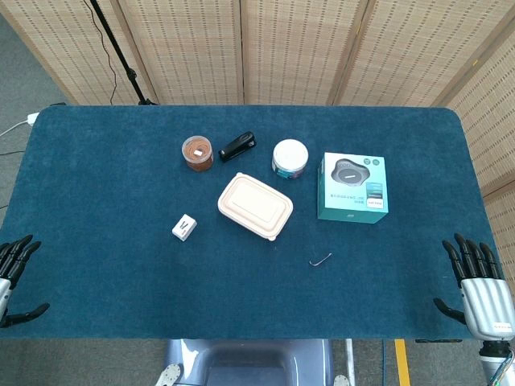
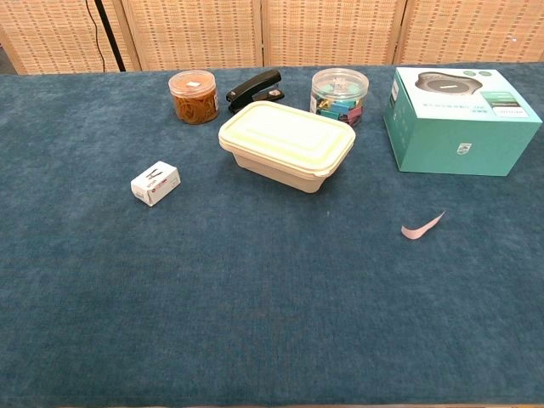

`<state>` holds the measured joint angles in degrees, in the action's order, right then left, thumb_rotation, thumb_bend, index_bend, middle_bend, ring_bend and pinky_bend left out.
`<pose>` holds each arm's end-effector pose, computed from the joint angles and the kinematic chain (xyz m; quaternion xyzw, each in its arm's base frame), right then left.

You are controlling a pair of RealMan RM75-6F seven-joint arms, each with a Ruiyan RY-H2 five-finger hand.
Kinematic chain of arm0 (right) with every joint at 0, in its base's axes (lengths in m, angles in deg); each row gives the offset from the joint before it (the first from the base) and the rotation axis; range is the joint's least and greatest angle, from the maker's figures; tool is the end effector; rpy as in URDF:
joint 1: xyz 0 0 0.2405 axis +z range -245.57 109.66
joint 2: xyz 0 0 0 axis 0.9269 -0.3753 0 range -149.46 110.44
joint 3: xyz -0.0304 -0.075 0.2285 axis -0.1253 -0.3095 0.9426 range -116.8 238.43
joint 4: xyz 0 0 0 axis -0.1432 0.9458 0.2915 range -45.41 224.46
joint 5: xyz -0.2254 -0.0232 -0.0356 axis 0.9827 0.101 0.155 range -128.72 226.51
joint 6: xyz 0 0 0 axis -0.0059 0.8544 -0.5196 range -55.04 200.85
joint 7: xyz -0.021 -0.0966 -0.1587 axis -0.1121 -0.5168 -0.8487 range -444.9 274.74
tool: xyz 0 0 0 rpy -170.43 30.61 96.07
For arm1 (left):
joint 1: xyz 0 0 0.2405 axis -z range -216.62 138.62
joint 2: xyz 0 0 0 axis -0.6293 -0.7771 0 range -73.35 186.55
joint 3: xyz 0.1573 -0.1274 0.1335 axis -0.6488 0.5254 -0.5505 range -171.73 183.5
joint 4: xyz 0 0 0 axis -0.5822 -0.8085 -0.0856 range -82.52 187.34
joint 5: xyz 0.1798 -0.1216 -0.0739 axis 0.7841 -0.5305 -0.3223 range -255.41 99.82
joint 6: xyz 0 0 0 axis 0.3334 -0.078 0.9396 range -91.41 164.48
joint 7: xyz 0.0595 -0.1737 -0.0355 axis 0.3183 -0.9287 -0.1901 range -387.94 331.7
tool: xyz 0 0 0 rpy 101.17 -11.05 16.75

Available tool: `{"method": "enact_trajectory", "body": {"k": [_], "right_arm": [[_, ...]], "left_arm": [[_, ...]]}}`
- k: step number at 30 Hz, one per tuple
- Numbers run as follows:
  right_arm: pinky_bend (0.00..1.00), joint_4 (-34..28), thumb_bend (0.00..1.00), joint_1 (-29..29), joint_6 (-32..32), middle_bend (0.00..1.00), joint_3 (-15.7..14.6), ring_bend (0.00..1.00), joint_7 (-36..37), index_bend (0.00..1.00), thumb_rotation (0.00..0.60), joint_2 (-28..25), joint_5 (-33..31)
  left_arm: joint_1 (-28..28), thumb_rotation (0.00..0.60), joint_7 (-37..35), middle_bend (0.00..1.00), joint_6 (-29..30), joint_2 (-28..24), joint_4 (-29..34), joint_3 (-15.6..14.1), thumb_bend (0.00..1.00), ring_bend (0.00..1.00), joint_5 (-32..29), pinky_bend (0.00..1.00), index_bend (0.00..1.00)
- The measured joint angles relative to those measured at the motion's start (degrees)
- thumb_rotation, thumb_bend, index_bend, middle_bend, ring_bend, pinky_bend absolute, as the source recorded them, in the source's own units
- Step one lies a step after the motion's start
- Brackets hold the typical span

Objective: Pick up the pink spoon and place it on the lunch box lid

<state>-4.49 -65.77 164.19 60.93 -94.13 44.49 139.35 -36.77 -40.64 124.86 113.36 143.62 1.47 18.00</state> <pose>-0.2933 -0.1987 0.1378 0.6187 -0.3277 0.3683 0.6117 -0.3121 0.1797 0.1529 -0.6306 -0.4165 -0.3969 0.5210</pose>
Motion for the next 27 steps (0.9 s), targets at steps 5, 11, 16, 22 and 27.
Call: {"method": "enact_trajectory", "body": {"k": [5, 11, 16, 22, 27], "right_arm": [[0.00, 0.4, 0.00, -0.1, 0.4, 0.00, -0.2, 0.00, 0.1, 0.00, 0.600, 0.6, 1.6], [0.00, 1.7, 0.00, 0.5, -0.8, 0.00, -1.5, 0.00, 0.1, 0.01, 0.600, 2.0, 4.9], [0.00, 1.7, 0.00, 3.1, -5.2, 0.01, -2.3, 0.00, -0.7, 0.05, 0.600, 3.2, 7.6], [0.08, -0.4, 0.00, 8.3, -12.5, 0.10, -1.9, 0.04, -3.6, 0.11, 0.600, 5.0, 9.9], [0.07, -1.7, 0.00, 12.1, -18.5, 0.11, -0.2, 0.05, -7.2, 0.19, 0.600, 7.2, 8.0]], "left_arm": [[0.2, 0.600, -0.4, 0.00, -0.1, -0.2, 0.0, 0.0, 0.00, 0.00, 0.2, 0.00, 0.00], [0.3, 0.600, -1.4, 0.00, 0.0, -0.4, -0.2, -0.1, 0.00, 0.00, 0.4, 0.00, 0.00], [1.0, 0.600, -2.1, 0.00, -1.2, -1.0, 0.2, 0.0, 0.00, 0.00, 0.2, 0.00, 0.00], [1.1, 0.600, -2.3, 0.00, -1.5, -1.3, 0.5, -0.2, 0.00, 0.00, 0.1, 0.00, 0.00], [1.1, 0.600, -2.5, 0.00, -1.6, -1.3, 0.5, -0.3, 0.00, 0.00, 0.3, 0.00, 0.00]]}}
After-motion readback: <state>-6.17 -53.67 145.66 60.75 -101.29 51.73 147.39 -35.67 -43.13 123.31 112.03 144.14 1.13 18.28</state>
